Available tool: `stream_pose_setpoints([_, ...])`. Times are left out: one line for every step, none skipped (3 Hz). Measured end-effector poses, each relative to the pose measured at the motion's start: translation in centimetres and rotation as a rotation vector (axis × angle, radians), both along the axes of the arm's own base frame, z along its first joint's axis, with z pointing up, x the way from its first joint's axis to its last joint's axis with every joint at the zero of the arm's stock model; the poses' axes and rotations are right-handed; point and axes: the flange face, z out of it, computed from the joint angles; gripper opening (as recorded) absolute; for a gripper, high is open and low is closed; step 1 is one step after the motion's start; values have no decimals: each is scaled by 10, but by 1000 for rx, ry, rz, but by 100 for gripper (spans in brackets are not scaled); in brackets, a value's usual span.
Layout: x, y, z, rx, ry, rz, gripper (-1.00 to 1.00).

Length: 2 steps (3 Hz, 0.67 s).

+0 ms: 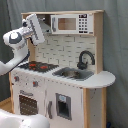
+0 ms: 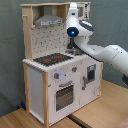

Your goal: Play with the kitchen

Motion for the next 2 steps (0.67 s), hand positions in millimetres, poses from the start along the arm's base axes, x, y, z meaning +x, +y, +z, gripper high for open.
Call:
stream_pose_setpoints([1,-8,3,24,5,-25,-100])
stream_pose_setpoints([11,3,-4,26,54,-45,-100])
